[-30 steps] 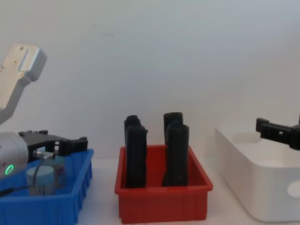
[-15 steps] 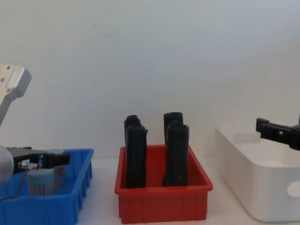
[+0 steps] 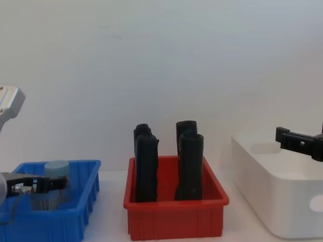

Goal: Pick the cotton swabs from the blue box and place them into the white box.

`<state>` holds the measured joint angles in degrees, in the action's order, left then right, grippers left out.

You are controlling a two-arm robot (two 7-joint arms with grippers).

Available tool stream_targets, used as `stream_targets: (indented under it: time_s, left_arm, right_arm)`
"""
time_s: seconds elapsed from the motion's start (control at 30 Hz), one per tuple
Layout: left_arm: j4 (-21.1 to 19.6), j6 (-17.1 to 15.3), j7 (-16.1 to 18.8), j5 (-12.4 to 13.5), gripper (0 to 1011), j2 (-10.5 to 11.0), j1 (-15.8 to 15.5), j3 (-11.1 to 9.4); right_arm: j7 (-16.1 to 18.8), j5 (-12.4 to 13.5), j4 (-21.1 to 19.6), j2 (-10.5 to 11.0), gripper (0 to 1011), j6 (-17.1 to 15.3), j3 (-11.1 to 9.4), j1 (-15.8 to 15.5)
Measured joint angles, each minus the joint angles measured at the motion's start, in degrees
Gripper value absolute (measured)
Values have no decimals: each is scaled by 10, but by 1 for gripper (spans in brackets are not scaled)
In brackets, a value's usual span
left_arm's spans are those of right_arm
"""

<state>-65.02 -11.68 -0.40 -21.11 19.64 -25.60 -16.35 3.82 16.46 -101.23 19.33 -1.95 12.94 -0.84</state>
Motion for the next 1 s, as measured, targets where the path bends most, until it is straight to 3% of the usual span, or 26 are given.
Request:
stream_targets:
  time_s: [0.3, 0.6, 0.7, 1.0]
  left_arm:
    - [29, 4, -15, -6, 980, -5, -10, 3]
    - [43, 10, -30, -12, 731, -8, -16, 5]
    - [42, 11, -32, -12, 671, -8, -16, 5]
    - [-2, 8, -33, -1, 670, -2, -6, 9]
  right_arm:
    - [0, 0, 0, 0, 1002, 0, 0, 0]
    - [0, 0, 0, 0, 1002, 0, 0, 0]
    - [0, 0, 0, 0, 1002, 0, 0, 0]
    - [0, 0, 0, 0, 1002, 0, 0, 0]
